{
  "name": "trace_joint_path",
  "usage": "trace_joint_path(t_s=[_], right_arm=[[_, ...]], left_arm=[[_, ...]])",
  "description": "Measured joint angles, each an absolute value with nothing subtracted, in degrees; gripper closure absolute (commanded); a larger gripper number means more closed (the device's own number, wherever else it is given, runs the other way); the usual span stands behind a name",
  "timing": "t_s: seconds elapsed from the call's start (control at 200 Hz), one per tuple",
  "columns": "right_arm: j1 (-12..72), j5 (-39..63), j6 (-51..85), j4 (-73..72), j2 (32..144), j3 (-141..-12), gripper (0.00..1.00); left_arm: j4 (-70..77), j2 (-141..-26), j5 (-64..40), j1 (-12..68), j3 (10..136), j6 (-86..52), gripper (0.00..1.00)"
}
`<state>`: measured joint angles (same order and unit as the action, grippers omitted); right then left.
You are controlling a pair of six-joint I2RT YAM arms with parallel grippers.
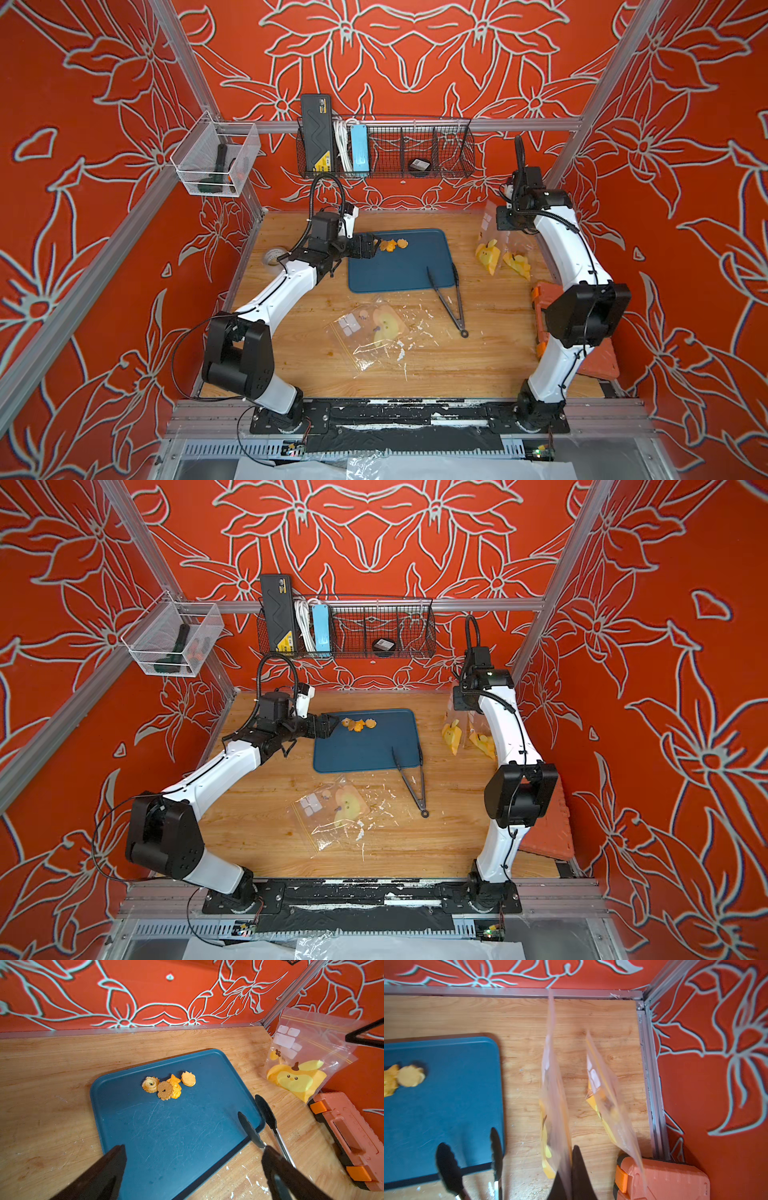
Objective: Put the cookies into a resealable bag to prevent moisture
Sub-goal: Place the ziploc bag at the center of the board.
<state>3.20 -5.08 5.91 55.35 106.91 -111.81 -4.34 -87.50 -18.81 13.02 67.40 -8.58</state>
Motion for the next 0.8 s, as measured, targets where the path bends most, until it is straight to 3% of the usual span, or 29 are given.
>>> trace_joint_path(t_s=[0.12,0.25,0.545,0.801], right_arm=[[1.2,-5.9,6.0,52.5,106.1,-106.3,1.00],[-0.2,-5.5,6.8,50.5,105.6,-99.5,0.75],[-0.7,-3.7,8.0,48.1,99.2,-94.7,0.38],[6.4,-5.9,9.1,43.8,75.4,-83.7,0.40]], left_arm=[[-5.1,-87.6,-17.7,13.0,67.7,-9.0,0.00],[-5.5,-87.8,-16.1,13.0,68.1,-12.4,0.00],[-4.9,-80.1,-15.6,13.0,61.8,-22.6,0.00],[-8.8,-68.3,-11.5,18.5,58.0,-26.0,0.00]])
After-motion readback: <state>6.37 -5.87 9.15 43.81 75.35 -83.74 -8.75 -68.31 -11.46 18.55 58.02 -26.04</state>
